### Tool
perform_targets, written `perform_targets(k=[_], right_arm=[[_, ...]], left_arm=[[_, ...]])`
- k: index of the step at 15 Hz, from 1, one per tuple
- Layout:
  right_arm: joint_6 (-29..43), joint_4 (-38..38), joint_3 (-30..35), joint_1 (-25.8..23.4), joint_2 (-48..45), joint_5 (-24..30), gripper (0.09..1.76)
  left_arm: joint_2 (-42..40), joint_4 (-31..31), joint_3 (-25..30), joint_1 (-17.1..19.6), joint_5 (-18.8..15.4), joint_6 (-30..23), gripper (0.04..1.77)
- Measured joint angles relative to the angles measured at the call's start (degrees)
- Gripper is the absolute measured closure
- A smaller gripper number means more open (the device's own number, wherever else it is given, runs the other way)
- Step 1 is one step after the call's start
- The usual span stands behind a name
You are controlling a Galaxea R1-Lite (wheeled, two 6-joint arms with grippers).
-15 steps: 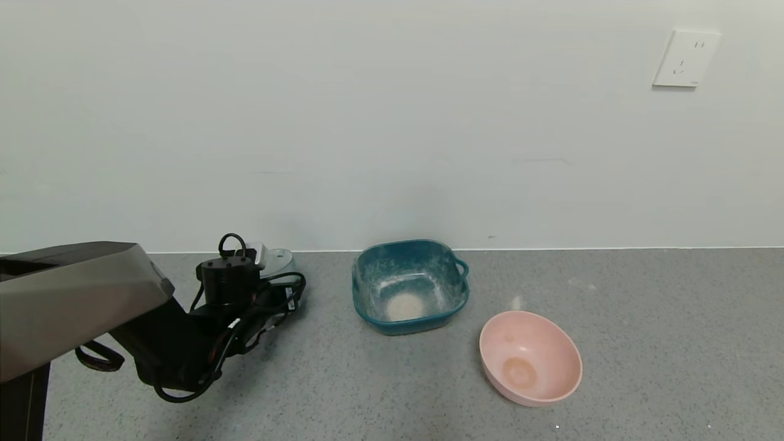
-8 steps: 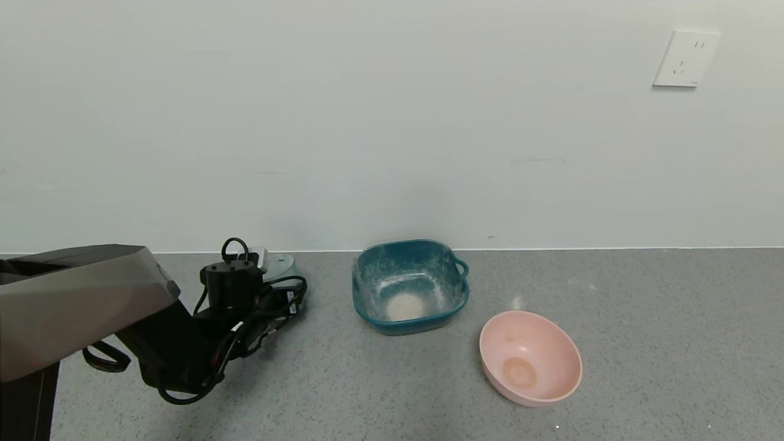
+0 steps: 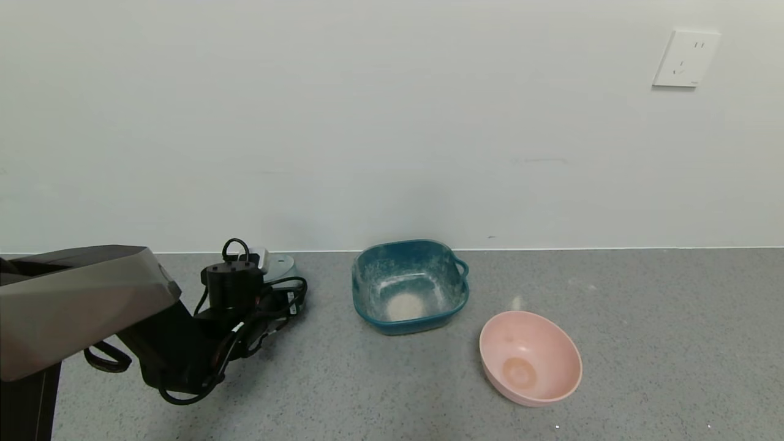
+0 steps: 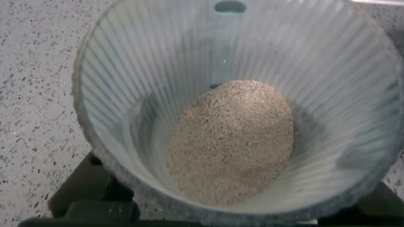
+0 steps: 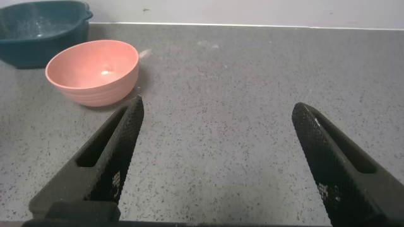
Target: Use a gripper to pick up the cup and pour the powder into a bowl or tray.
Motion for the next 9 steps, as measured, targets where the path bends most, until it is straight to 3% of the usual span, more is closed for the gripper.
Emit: perform_targets(k=[5,9], right_arm=[[0.0,0.0,0.0,0.0,0.0,0.0,0.14],[0.0,0.0,0.0,0.0,0.0,0.0,0.14]], left_arm=[[-0.6,1.6,0.3,0.0,-0.1,0.1,0.23],[-4.5,8.5,0.9,0.0,-0.1,0.2,0.17]])
